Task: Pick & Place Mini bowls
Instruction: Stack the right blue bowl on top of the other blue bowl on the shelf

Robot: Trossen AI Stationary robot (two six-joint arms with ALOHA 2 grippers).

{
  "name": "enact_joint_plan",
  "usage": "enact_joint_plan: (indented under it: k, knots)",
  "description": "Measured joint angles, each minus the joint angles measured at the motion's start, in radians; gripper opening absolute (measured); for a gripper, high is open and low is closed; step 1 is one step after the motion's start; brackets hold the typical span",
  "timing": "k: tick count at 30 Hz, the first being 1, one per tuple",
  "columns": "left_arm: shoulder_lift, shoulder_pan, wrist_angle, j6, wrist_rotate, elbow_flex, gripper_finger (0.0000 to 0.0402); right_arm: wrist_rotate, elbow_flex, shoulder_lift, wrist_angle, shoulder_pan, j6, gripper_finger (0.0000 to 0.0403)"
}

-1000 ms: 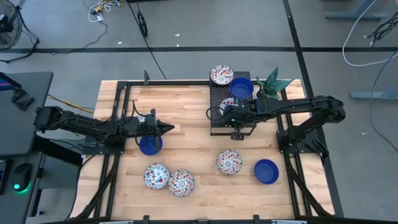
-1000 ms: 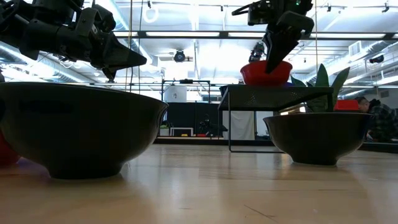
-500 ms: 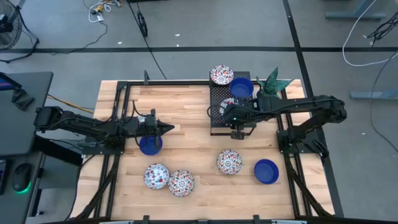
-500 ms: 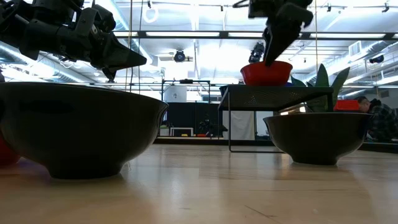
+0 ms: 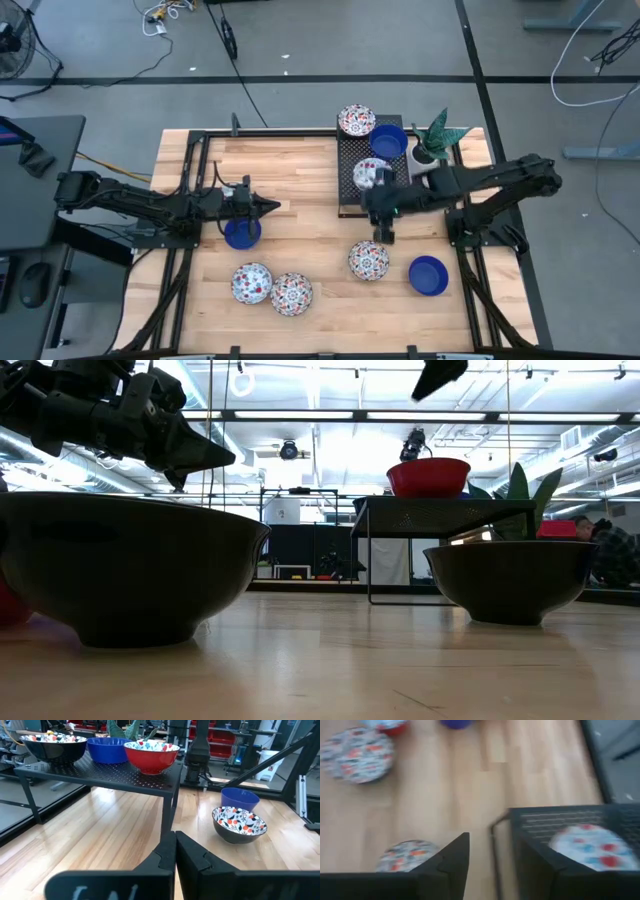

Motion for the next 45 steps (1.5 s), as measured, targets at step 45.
enact_joint_plan:
  k: [45]
  knots:
    - [0.000,0.076,0.105,0.185,-0.034,0.000,0.0009,-0.245,-0.660,0.003,0.305,0.627,1.188,0.0162]
